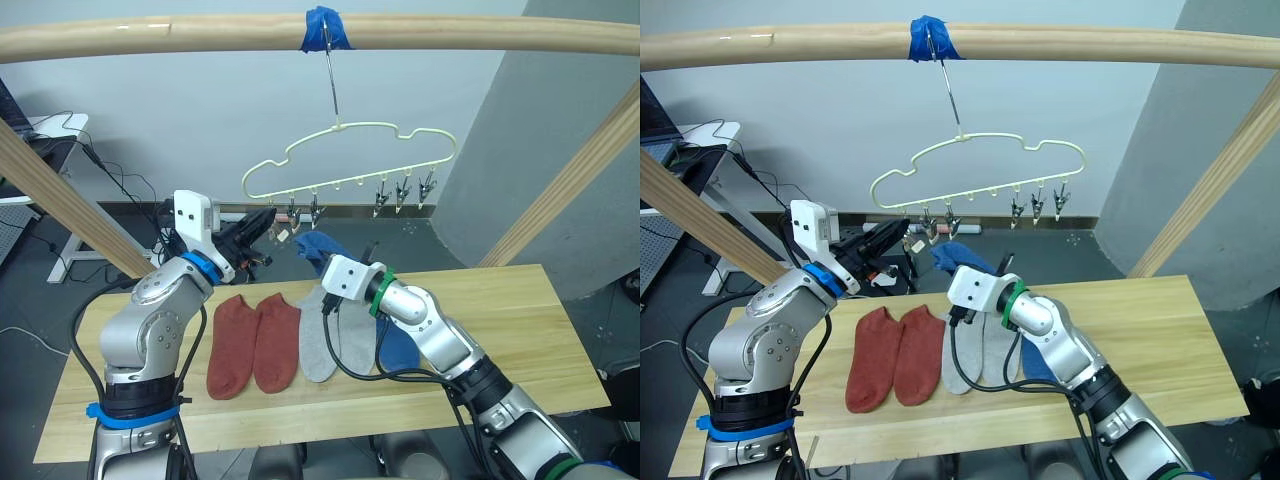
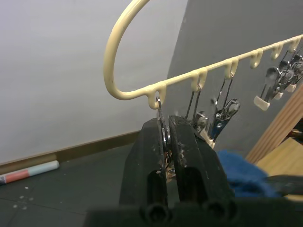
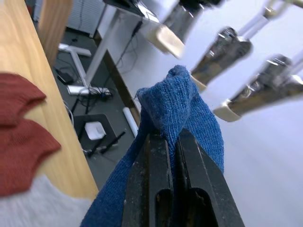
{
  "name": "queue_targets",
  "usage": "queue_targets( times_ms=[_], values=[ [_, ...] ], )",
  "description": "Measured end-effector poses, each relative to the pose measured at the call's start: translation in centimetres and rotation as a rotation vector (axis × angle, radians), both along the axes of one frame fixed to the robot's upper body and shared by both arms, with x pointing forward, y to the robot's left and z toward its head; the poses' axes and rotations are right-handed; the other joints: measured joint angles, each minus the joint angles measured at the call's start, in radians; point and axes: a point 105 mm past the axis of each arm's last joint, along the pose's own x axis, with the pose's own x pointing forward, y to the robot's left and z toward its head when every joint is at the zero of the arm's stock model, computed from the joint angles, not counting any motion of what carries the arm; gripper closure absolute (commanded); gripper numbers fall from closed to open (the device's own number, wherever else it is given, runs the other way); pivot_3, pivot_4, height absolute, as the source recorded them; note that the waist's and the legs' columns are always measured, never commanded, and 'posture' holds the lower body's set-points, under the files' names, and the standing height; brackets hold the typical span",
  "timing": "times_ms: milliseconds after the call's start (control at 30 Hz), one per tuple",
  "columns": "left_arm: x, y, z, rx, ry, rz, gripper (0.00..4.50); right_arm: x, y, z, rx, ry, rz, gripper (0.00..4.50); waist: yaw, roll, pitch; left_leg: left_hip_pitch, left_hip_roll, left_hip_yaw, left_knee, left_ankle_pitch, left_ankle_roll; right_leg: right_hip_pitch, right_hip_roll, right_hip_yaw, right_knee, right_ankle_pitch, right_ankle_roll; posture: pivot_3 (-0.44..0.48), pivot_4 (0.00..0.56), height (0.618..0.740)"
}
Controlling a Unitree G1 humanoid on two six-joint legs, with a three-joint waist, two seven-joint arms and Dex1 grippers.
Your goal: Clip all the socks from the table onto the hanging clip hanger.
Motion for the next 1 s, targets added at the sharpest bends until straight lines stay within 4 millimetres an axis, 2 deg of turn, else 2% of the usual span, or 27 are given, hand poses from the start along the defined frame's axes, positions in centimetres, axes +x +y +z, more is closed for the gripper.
queue_targets(
  times_ms=[233, 467, 867, 1000],
  values=[
    [-0.1, -0.2, 0.0, -0.009, 0.01, -0.002, 4.5, -0.4, 1.4, -0.4, 0.033, 0.031, 0.023, 4.48, -0.001, 0.0, 0.0, 0.0, 0.0, 0.0, 0.0, 0.0, 0.0, -0.001, 0.0, 0.0, 0.001, 0.0, 0.0, -0.169, 0.212, 0.74],
    [-0.2, -0.3, 0.1, -0.014, 0.006, 0.0, 4.5, -0.7, 2.6, 0.5, 0.087, 0.019, 0.041, 4.48, -0.001, 0.0, 0.0, -0.001, 0.0, 0.0, 0.0, 0.0, -0.001, -0.002, 0.0, 0.0, 0.001, 0.0, 0.0, -0.164, 0.208, 0.74],
    [-0.4, -0.3, -0.1, -0.022, 0.016, -0.004, 4.5, -0.5, 2.8, 1.1, 0.12, 0.001, 0.033, 4.48, -0.002, 0.0, 0.0, -0.002, 0.0, 0.001, 0.0, 0.001, -0.001, -0.003, 0.0, 0.0, 0.002, 0.0, 0.0, -0.165, 0.206, 0.74],
    [-0.4, -0.2, 0.0, -0.052, 0.026, -0.001, 3.35, -0.5, 3.2, 1.5, 0.13, -0.004, 0.042, 4.5, -0.002, 0.0, 0.0, -0.002, 0.0, 0.001, 0.0, 0.001, -0.001, -0.003, 0.0, 0.0, 0.003, 0.0, 0.0, -0.164, 0.205, 0.74]
  ],
)
